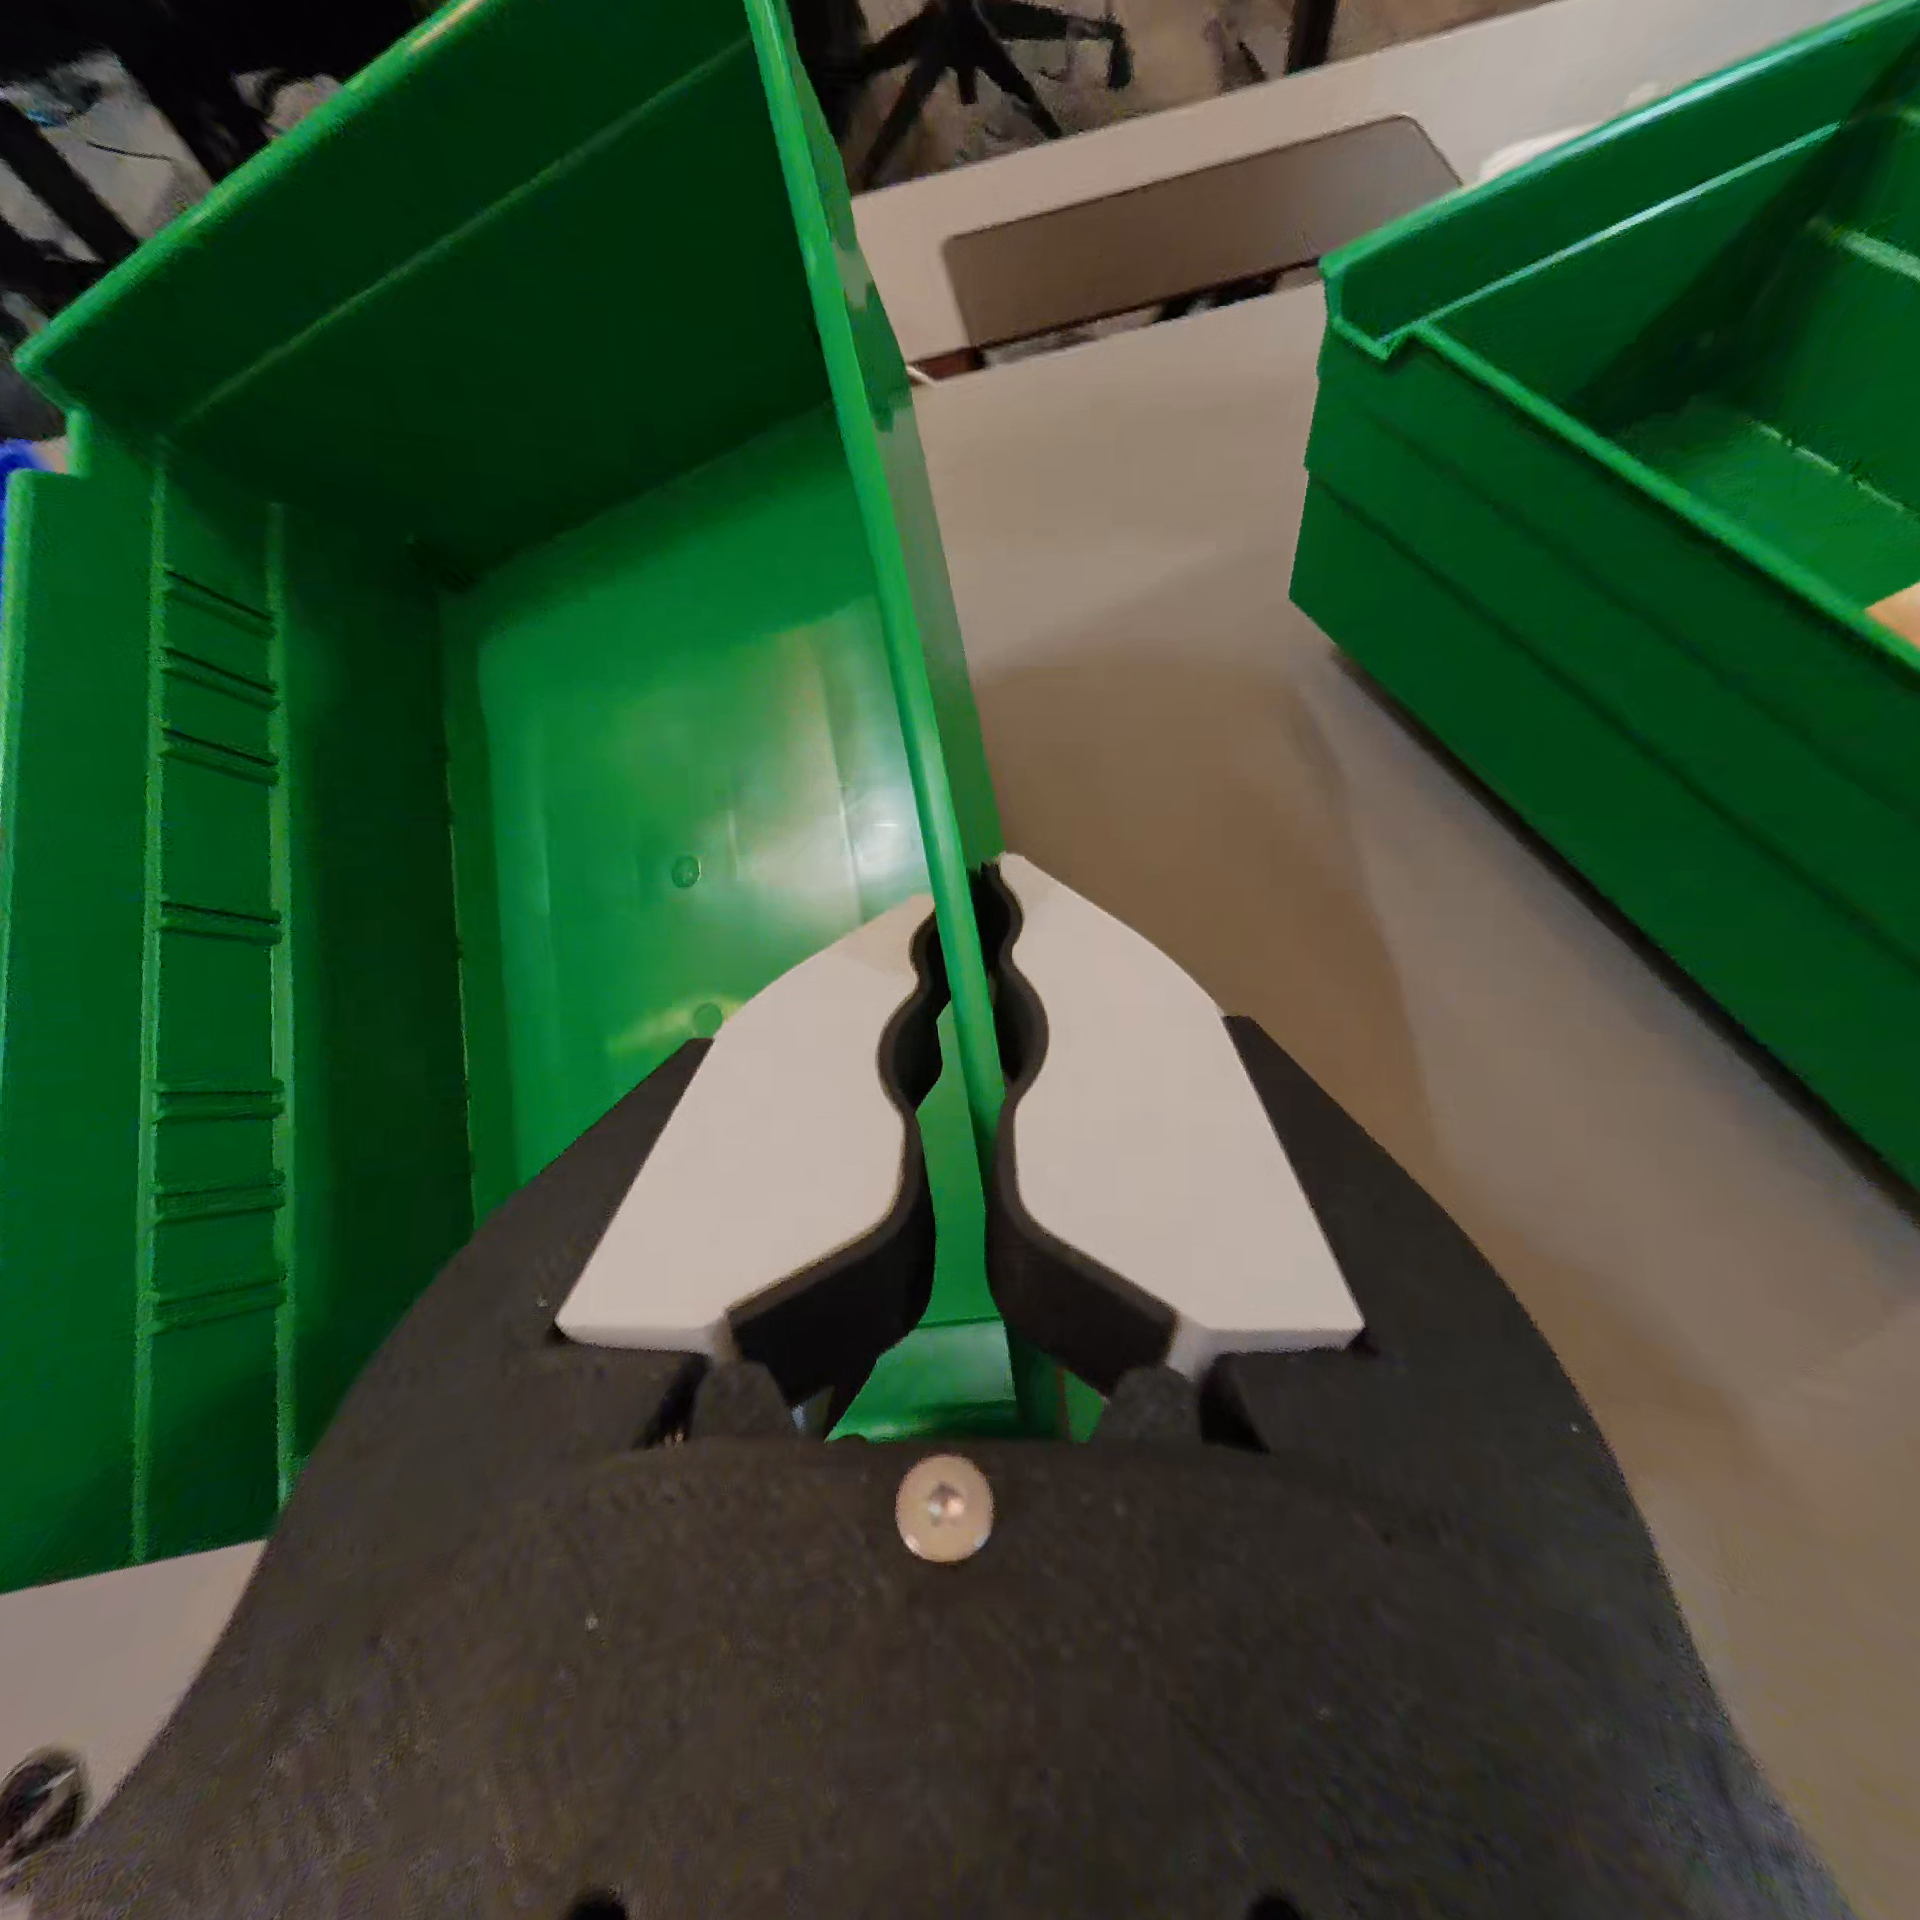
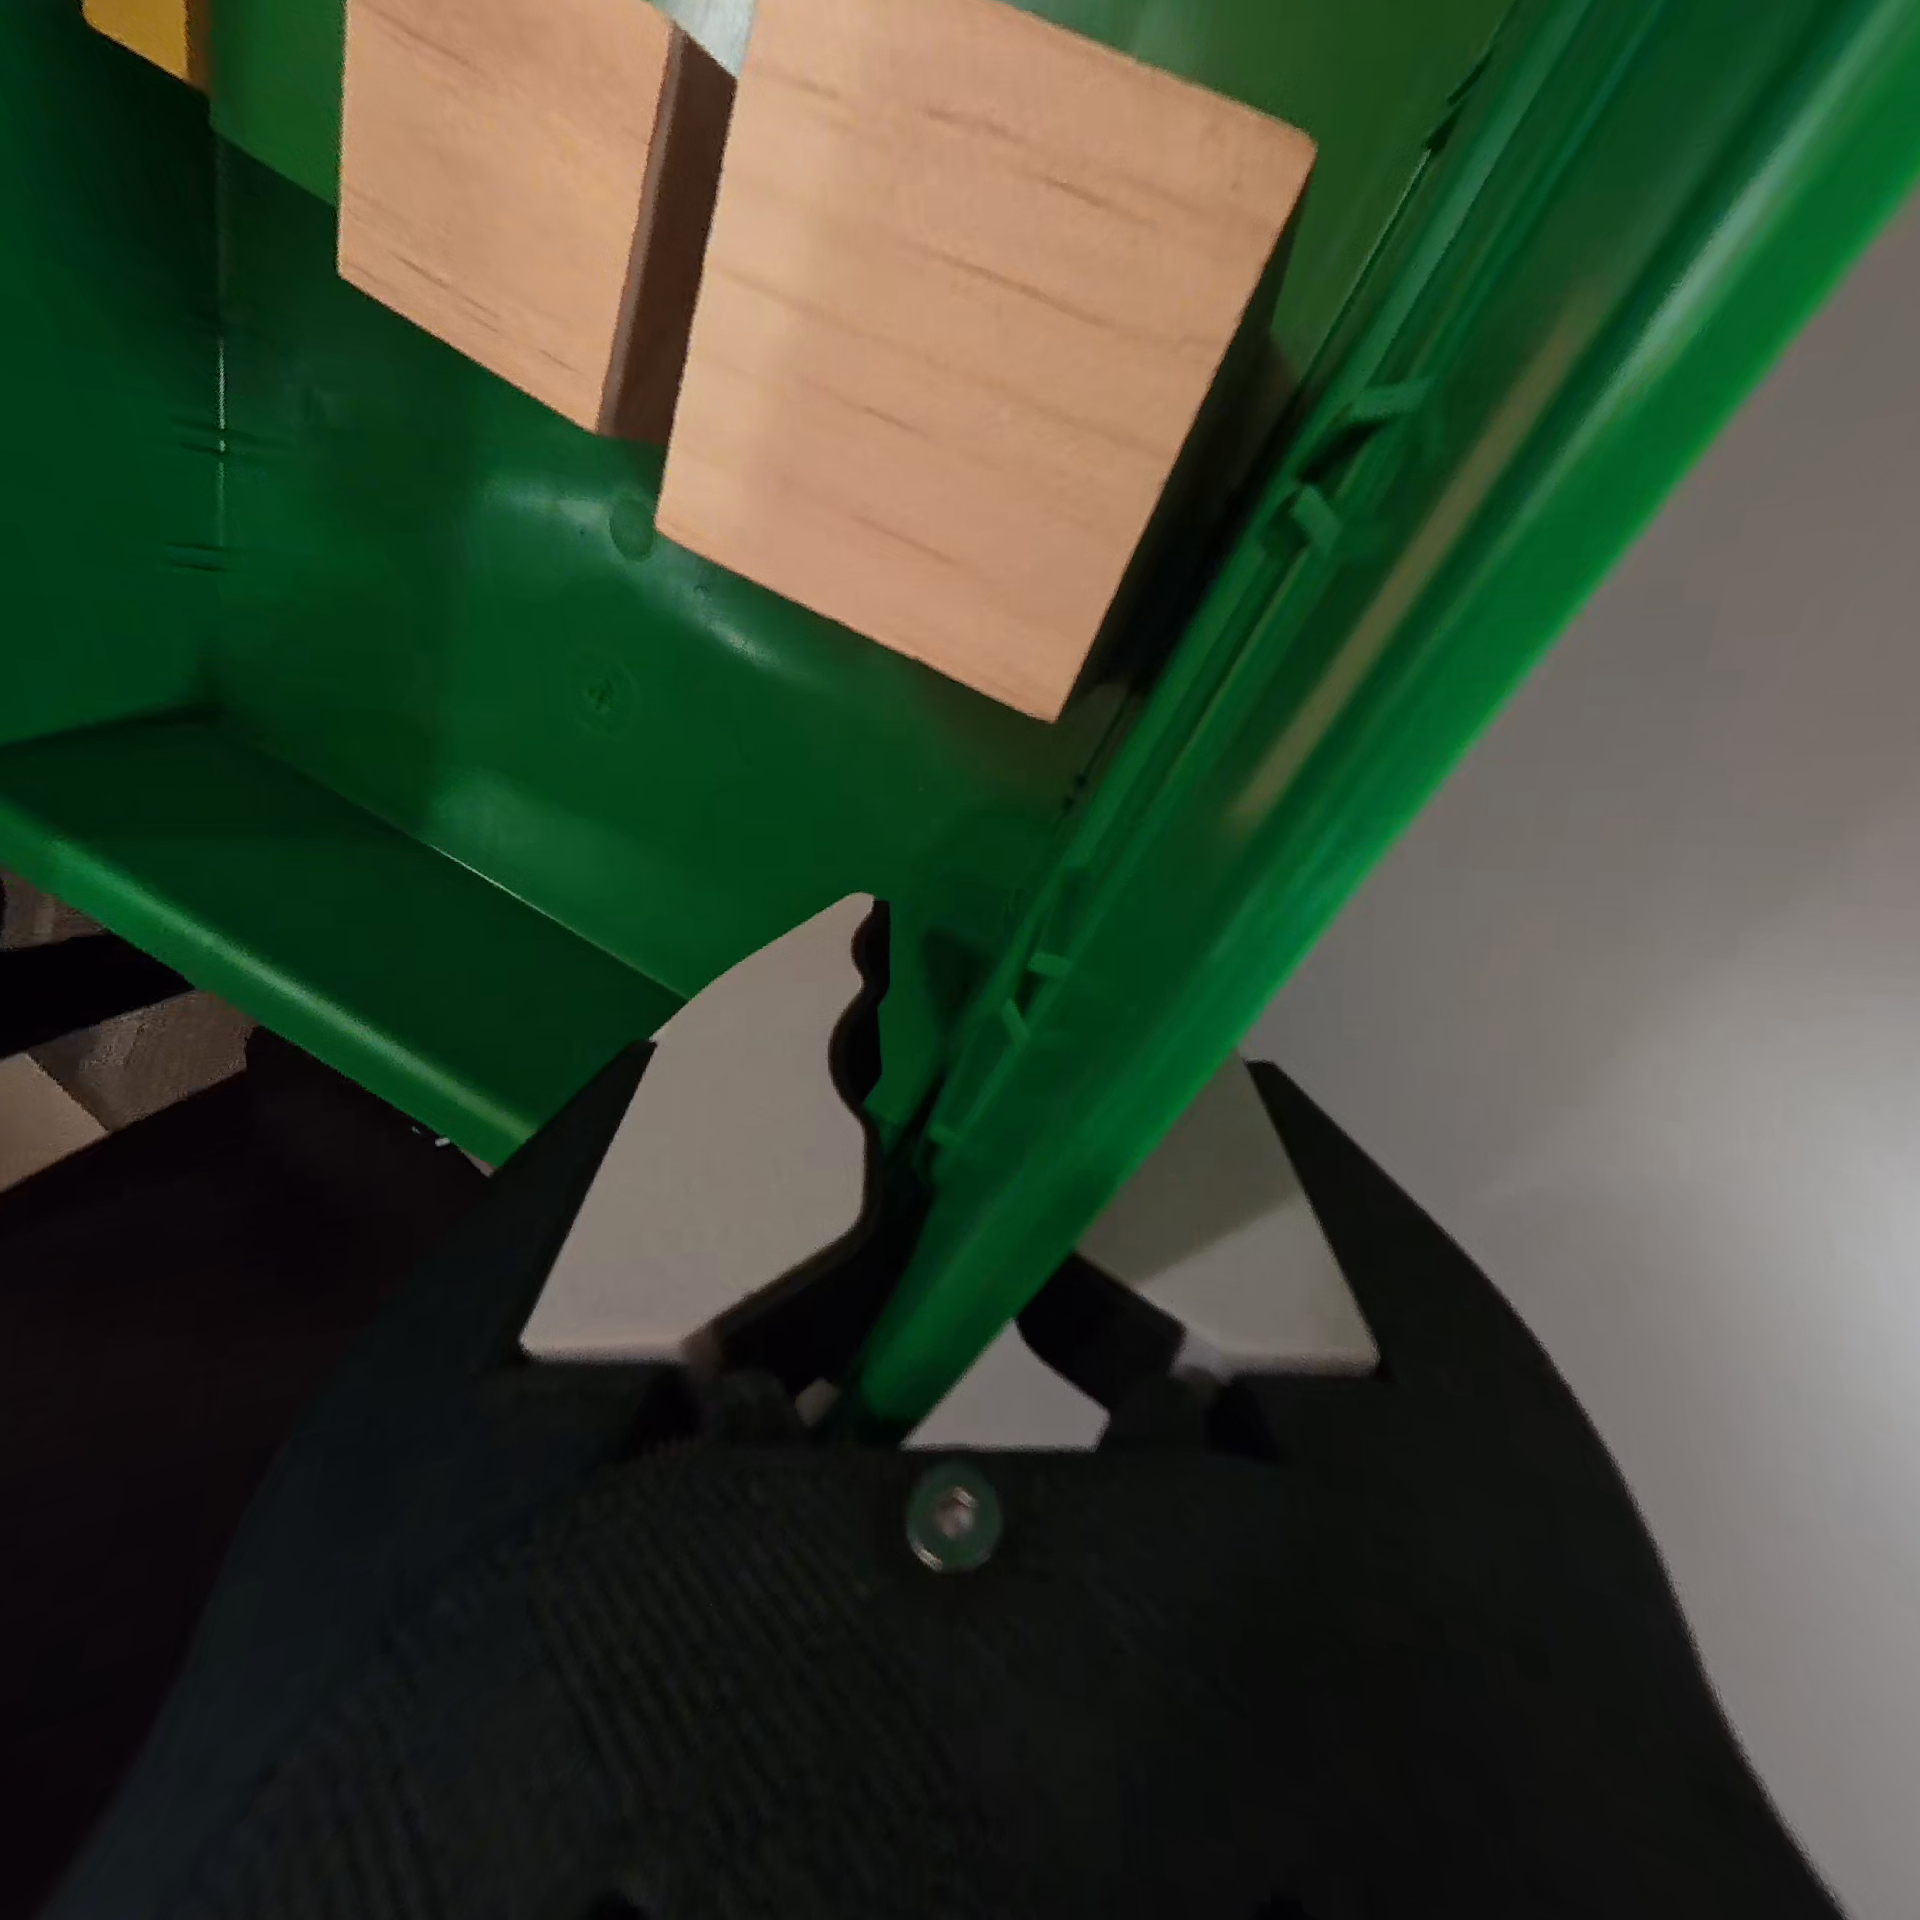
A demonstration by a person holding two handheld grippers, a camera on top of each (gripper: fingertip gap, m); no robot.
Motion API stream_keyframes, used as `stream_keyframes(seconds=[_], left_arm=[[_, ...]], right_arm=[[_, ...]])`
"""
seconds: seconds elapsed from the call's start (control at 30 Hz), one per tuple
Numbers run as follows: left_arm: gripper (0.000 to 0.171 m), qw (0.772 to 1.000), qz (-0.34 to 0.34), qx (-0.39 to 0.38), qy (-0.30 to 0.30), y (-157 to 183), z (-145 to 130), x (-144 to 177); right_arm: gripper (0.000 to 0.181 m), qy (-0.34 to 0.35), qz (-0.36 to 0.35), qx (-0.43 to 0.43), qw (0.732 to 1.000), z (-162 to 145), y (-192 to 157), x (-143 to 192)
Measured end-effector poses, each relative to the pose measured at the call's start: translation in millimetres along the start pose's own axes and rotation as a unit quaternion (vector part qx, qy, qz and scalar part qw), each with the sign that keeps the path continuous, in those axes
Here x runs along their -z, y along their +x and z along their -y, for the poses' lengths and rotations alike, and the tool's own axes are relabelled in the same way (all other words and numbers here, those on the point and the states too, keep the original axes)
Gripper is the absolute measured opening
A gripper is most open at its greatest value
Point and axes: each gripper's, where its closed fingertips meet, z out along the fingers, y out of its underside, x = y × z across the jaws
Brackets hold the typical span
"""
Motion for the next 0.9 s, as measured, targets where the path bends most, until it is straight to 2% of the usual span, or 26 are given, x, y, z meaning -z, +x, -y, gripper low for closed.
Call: stream_keyframes(seconds=[0.13, 0.33, 0.43, 0.53, 0.7, 0.9], left_arm=[[0.009, 0.999, 0.052, -0.004, 0.007, -38, 4, 31], [0.008, 0.994, 0.108, 0.014, 0.016, -84, 1, 86], [0.008, 0.991, 0.128, 0.022, 0.010, -97, -9, 107], [0.008, 0.991, 0.134, 0.027, 0.014, -102, -20, 123], [0.008, 0.990, 0.135, 0.035, 0.017, -102, -33, 145], [0.008, 0.988, 0.149, 0.029, 0.012, -99, -45, 162]], right_arm=[[0.025, 0.010, 0.012, -0.021, 1.000, 43, -29, -21], [0.025, 0.021, -0.006, -0.051, 0.998, 126, -85, -60], [0.025, 0.013, -0.040, -0.073, 0.996, 157, -117, -81], [0.026, 0.032, -0.031, -0.104, 0.994, 183, -151, -102], [0.028, 0.063, -0.037, -0.140, 0.988, 205, -189, -129], [0.032, 0.075, -0.031, -0.137, 0.987, 213, -202, -134]])
